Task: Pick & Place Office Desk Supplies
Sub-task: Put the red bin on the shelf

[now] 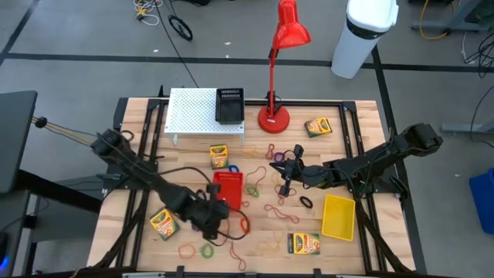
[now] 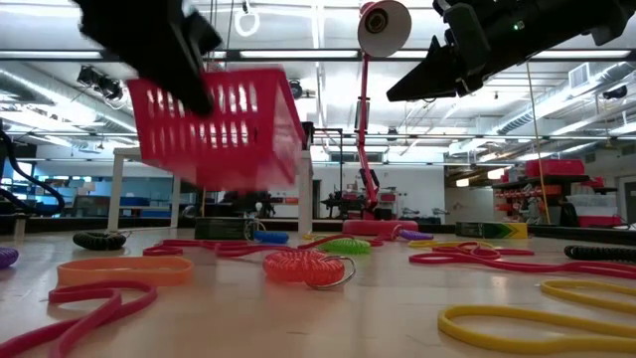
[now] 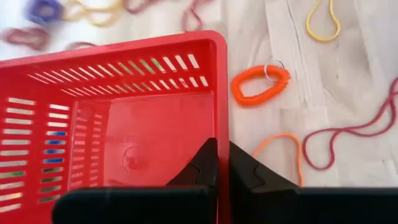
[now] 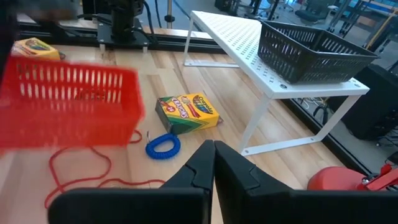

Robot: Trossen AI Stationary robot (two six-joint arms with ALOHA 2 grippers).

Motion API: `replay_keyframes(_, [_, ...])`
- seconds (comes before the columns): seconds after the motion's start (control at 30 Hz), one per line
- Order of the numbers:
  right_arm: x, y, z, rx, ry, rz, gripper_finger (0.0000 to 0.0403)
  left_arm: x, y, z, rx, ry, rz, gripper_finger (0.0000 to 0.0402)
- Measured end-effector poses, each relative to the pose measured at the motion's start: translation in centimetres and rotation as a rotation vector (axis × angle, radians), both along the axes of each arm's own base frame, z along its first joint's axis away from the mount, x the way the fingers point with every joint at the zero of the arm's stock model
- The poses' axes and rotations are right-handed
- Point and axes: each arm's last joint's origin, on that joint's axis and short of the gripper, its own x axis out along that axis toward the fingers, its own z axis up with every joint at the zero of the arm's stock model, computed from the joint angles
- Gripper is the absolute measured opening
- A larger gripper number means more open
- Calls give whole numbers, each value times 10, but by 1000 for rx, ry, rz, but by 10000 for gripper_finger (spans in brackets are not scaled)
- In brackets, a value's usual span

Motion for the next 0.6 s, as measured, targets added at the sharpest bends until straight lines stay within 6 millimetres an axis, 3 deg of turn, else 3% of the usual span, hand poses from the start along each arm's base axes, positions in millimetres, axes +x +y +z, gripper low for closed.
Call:
replay_keyframes(0.3, [0,0,0,0,-1,0,21,-56,14,55,53,-64,88,9])
replay_keyframes(0.6, [0,0,0,0,-1,0,21,-94,66,83,214,-4,252,9])
